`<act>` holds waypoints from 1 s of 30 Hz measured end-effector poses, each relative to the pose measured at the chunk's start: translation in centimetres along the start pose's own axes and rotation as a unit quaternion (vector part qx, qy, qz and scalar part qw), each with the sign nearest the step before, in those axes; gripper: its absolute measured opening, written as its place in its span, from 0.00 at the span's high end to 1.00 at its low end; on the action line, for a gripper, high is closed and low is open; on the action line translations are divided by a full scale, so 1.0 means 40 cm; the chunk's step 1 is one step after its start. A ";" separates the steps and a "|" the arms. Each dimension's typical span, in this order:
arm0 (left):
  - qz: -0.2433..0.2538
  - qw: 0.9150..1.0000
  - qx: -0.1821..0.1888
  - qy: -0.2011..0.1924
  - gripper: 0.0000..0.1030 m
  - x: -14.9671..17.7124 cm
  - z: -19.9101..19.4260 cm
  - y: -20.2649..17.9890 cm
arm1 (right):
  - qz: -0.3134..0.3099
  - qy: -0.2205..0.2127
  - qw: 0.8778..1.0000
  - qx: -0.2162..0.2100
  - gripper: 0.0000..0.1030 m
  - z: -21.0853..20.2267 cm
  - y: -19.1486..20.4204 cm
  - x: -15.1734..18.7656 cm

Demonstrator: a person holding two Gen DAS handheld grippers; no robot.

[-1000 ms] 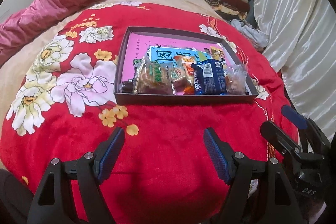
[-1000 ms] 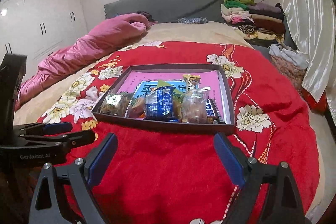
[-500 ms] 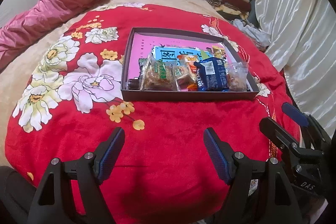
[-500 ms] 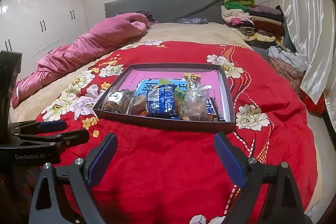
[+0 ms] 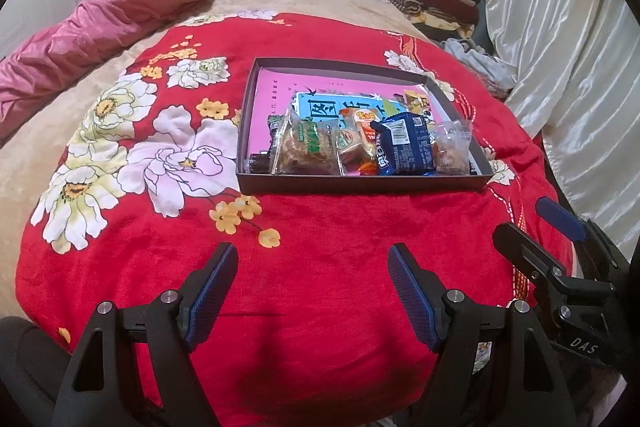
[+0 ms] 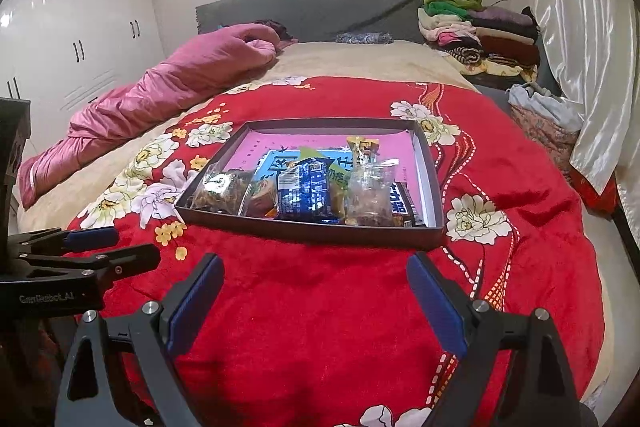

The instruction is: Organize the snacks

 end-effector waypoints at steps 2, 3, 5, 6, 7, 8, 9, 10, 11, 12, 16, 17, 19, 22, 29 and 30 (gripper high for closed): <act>-0.001 1.000 0.000 0.000 0.24 0.000 -0.001 0.001 | 0.001 0.000 1.000 0.001 0.10 0.001 0.000 -0.001; -0.001 1.000 -0.001 -0.001 0.24 0.000 -0.004 0.001 | 0.001 0.000 1.000 0.001 0.10 0.001 0.000 0.000; -0.001 1.000 -0.001 -0.001 0.24 0.000 -0.008 0.003 | 0.001 0.000 1.000 0.001 0.10 0.001 -0.001 -0.001; -0.001 1.000 -0.001 -0.001 0.24 0.000 -0.007 0.002 | 0.001 0.000 1.000 0.002 0.10 0.002 -0.001 -0.001; 0.000 1.000 -0.002 -0.002 0.24 -0.001 -0.007 0.002 | 0.001 -0.001 1.000 0.002 0.10 0.001 -0.001 -0.001; 0.001 1.000 -0.004 -0.003 0.24 -0.001 -0.008 0.002 | 0.002 0.000 1.000 0.001 0.10 0.002 -0.004 -0.001; 0.001 1.000 -0.004 -0.002 0.24 -0.003 -0.007 0.003 | 0.003 0.000 1.000 0.002 0.10 0.002 -0.005 0.000; 0.000 1.000 -0.005 -0.002 0.24 -0.003 -0.006 0.004 | 0.003 0.000 1.000 0.002 0.10 0.003 -0.006 0.000; 0.000 1.000 -0.005 -0.002 0.24 -0.003 -0.006 0.004 | 0.004 0.001 1.000 0.002 0.09 0.003 -0.007 0.000; 0.001 1.000 -0.005 -0.002 0.24 -0.003 -0.005 0.005 | 0.004 0.000 1.000 0.002 0.09 0.003 -0.008 0.000; 0.001 1.000 -0.005 -0.005 0.24 -0.006 -0.007 0.008 | 0.005 -0.001 1.000 0.002 0.07 0.002 -0.009 0.000; 0.000 1.000 -0.005 -0.005 0.24 -0.007 -0.007 0.009 | 0.005 -0.001 1.000 0.003 0.07 0.003 -0.010 0.000; 0.000 1.000 -0.007 -0.007 0.24 -0.008 -0.007 0.011 | 0.007 0.000 1.000 0.003 0.06 0.005 -0.011 0.002; -0.001 1.000 -0.007 -0.005 0.24 -0.008 -0.005 0.013 | 0.007 0.001 1.000 0.002 0.06 0.007 -0.011 0.003; -0.003 1.000 -0.011 -0.004 0.24 -0.007 -0.002 0.017 | 0.007 0.000 1.000 0.001 0.06 0.010 -0.010 0.003; -0.004 1.000 -0.012 -0.004 0.24 -0.007 -0.001 0.019 | 0.008 0.001 1.000 0.001 0.06 0.011 -0.010 0.003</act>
Point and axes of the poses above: each gripper's, at about its wrist camera, not at the fingertips, and z roughly the way its jaws point, y to its left, x to its underside, the point moved 7 cm from there along z, roughly the way its jaws point, and after that the axes turned 12 degrees about -z, right-handed, at the moved point
